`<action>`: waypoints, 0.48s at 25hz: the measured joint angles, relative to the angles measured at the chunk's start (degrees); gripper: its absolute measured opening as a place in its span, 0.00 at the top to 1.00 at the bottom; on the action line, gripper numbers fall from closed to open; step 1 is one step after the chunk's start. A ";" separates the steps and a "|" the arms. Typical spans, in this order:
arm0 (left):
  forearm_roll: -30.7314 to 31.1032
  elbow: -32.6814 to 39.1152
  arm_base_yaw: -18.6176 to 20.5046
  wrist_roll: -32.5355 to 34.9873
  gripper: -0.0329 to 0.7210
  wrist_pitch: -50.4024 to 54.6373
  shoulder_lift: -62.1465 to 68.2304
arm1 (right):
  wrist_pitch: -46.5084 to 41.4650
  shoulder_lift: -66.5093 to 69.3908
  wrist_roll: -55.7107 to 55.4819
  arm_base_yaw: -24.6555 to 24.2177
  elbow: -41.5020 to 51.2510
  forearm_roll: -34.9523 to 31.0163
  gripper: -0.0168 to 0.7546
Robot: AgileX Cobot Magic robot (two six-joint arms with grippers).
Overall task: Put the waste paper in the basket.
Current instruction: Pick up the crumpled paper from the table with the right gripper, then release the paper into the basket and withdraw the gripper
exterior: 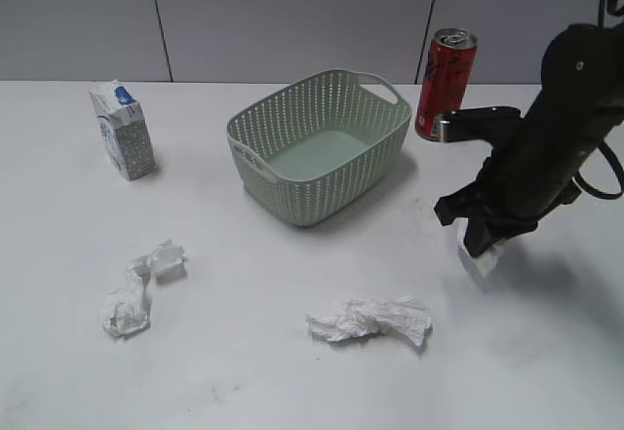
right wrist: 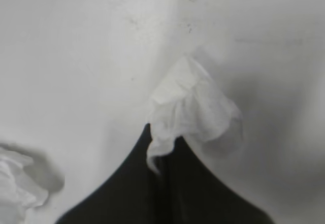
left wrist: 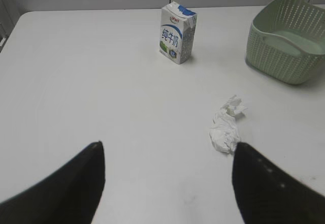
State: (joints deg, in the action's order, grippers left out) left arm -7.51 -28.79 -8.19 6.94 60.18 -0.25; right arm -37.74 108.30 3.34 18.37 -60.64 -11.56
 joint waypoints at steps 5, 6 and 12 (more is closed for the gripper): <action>0.00 0.00 0.00 0.00 0.17 0.00 0.00 | -8.16 0.00 3.46 0.00 -8.41 -2.38 0.99; 0.00 0.00 0.00 0.00 0.17 0.00 0.00 | -9.96 0.00 5.37 0.00 -10.51 -3.59 0.99; 0.19 0.00 0.00 0.00 0.17 0.00 0.00 | -15.11 0.06 13.31 1.50 -22.38 -10.71 0.99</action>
State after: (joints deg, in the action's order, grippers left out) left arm -7.33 -28.79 -8.19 6.94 60.18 -0.25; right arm -52.85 108.36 16.65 19.87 -83.02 -22.27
